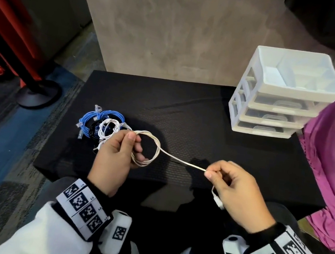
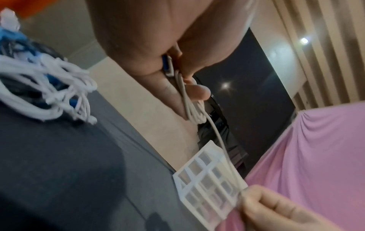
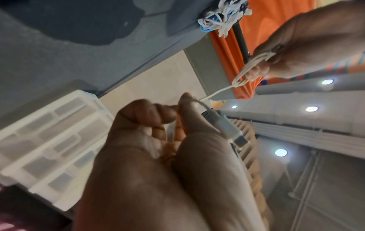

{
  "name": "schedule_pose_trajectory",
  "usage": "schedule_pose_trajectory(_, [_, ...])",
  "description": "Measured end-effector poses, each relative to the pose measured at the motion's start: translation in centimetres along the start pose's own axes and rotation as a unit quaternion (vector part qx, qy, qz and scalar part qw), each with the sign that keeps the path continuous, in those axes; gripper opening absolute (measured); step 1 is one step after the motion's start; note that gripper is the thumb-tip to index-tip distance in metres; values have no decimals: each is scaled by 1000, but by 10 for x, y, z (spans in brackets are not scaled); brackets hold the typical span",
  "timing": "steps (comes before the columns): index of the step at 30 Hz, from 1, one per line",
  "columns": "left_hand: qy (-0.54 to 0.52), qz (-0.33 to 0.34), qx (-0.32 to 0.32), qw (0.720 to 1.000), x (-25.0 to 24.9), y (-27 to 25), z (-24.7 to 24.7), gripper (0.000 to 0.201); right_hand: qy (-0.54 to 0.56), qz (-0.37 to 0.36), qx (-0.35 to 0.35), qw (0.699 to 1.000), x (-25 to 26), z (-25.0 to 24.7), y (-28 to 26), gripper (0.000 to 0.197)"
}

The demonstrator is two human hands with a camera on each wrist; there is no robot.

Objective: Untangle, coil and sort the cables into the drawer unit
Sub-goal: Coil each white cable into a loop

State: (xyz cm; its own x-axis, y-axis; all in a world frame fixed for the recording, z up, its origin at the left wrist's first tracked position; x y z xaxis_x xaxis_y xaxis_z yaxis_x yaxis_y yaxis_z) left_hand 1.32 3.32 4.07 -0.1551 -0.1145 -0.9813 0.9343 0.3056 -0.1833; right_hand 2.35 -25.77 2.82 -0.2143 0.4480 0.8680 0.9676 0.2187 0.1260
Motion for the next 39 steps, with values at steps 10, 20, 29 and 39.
schedule_pose_trajectory(10, [-199, -135, 36, 970, 29, -11, 35, 22, 204, 79, -2, 976, -4, 43, -6, 12])
schedule_pose_trajectory(20, [-205, -202, 54, 956, 58, -30, 71, 17, 553, 186, -167, 795, 2, 62, 3, 15])
schedule_pose_trajectory(29, [-185, -166, 59, 967, 53, -34, 79, 21, 675, 265, -146, 673, -9, 84, -2, 15])
schedule_pose_trajectory(39, [-171, -99, 54, 979, 34, -29, 81, 24, 393, 222, -18, 892, -11, 106, -18, 27])
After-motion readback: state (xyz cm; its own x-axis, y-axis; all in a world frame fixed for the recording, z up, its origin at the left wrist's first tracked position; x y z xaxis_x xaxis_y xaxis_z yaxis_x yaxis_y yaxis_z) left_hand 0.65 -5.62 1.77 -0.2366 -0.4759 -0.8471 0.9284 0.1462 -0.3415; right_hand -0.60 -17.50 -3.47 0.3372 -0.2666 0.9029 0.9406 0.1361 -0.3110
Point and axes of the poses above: each hand's wrist, its own y-axis towards the middle knuckle, its own z-axis out of the palm, x = y × z, the point moved 10 cm from there along y, towards the middle knuckle, and after that the axes turned 6 degrees about -z, right-handed, at the moved point
